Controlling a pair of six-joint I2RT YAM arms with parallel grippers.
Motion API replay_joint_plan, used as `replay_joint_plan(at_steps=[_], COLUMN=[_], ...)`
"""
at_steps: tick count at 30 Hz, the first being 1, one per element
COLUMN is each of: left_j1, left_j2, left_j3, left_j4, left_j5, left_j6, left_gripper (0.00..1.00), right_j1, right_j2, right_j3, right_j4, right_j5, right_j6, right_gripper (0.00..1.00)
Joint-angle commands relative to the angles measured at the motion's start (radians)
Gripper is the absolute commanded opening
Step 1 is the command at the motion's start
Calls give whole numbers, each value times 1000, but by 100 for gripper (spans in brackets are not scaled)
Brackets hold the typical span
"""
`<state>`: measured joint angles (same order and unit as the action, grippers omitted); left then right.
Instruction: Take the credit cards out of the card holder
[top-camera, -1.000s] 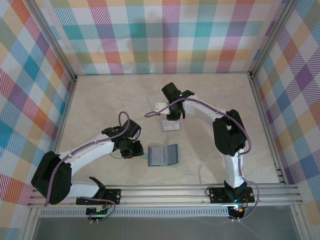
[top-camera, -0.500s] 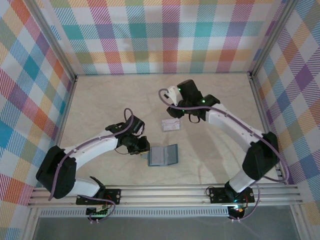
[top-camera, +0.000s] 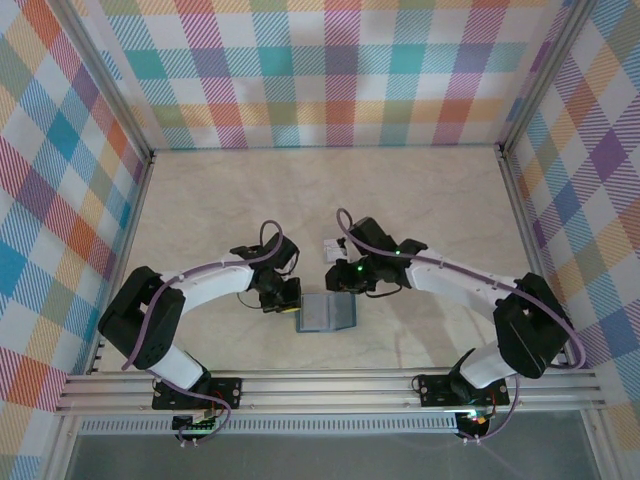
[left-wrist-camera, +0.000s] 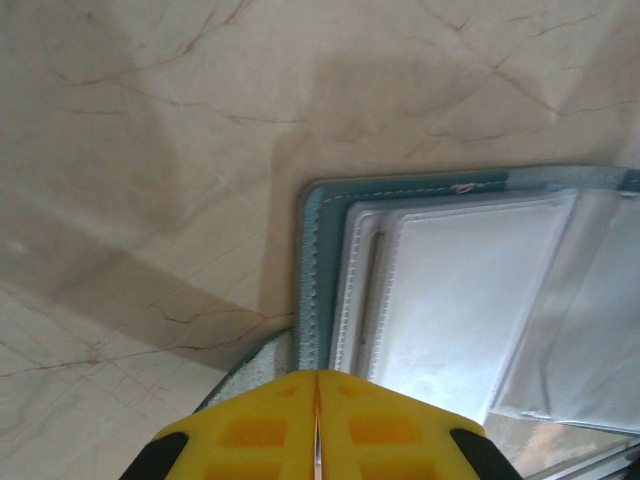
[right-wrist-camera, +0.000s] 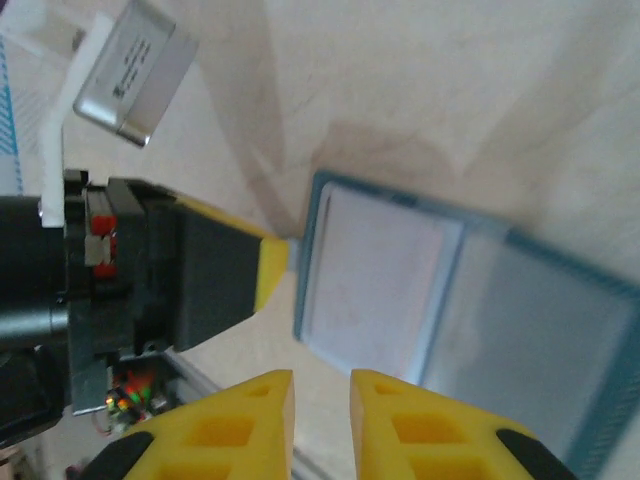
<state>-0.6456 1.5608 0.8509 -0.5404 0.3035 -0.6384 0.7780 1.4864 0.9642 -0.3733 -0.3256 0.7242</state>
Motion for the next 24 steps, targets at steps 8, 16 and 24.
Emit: replay_joint_plan(at_steps=[8,16,24], left_j1=[18,18,19], left_j2=[-2,-24,-32], left_j3=[-112,-147,-144], left_j4=[60,77,60], left_j5=[3,24,19], left_j6=[5,-3,3], left_gripper=[9,9,9], right_j1=[80,122,141], right_j2=[169,288,370], right_j3=[35,110,143], right_j4=[132,133,111], right_j5=[-67,-94,-79], right_j6=[169,190,207], right_gripper=[21,20,23])
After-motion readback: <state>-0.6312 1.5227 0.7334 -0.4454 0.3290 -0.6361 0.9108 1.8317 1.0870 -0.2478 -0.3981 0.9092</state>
